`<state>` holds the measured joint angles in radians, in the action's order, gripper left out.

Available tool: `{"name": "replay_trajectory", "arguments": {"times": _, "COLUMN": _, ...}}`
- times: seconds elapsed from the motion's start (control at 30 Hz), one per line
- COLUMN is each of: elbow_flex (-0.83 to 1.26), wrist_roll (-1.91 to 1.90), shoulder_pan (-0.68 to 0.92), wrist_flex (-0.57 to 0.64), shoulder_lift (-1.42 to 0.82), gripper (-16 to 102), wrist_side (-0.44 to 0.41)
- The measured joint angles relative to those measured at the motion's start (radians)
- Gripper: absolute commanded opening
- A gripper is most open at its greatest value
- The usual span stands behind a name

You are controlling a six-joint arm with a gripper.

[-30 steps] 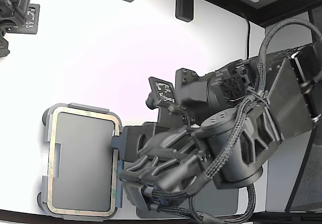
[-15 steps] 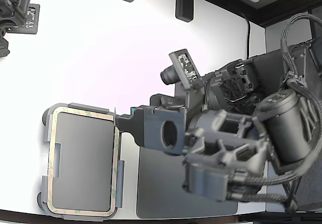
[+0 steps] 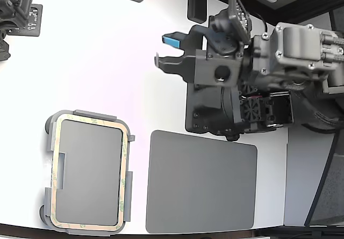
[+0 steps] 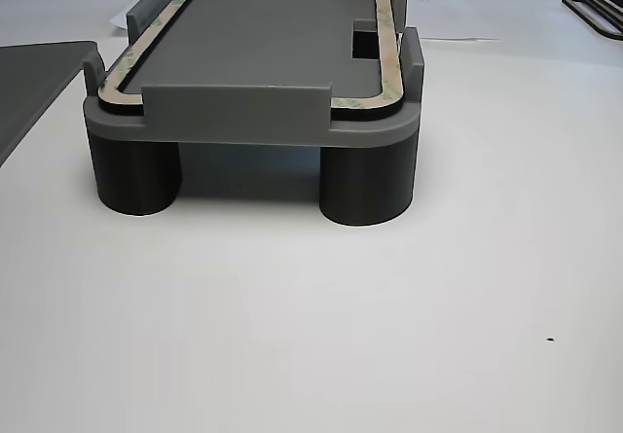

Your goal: Move top rectangular frame to the holder.

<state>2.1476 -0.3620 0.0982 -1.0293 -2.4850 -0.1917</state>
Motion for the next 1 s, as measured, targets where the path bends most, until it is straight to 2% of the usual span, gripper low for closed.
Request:
{"name": "replay_trajectory", "arguments": {"times": 0.1, "elbow_flex": 0.081, "wrist_roll": 0.144, "shoulder_pan": -0.032, "wrist_flex": 0.008, "shoulder_lift": -0.1, "gripper": 100, "wrist_side": 0.006}}
{"name": "replay_trajectory", "arguments": {"times": 0.3, "elbow_flex": 0.301, "wrist_roll": 0.244, "shoulder_pan": -0.064, "wrist_flex": 0.069, "shoulder_lift": -0.308, "gripper": 100, "wrist_side": 0.078}}
{"name": "replay_trajectory", "arguments": {"times": 0.47, "elbow_flex": 0.463, "wrist_roll": 0.272, "shoulder_pan": -0.066, "wrist_flex": 0.051, "shoulder_lift": -0.442, "gripper": 100, "wrist_side": 0.094}}
{"name": "replay_trajectory", "arguments": {"times": 0.6, "elbow_flex": 0.477, "wrist_roll": 0.291, "shoulder_pan": -0.066, "wrist_flex": 0.057, "shoulder_lift": -0.446, "gripper": 100, "wrist_side": 0.121}}
{"name": "replay_trajectory", "arguments": {"times": 0.83, "elbow_flex": 0.506, "wrist_roll": 0.276, "shoulder_pan": -0.078, "wrist_flex": 0.064, "shoulder_lift": -0.402, "gripper": 100, "wrist_side": 0.12}}
{"name": "replay_trajectory", "arguments": {"times": 1.0, "elbow_flex": 0.512, "wrist_roll": 0.25, "shoulder_pan": -0.078, "wrist_flex": 0.055, "shoulder_lift": -0.446, "gripper": 100, "wrist_side": 0.081}}
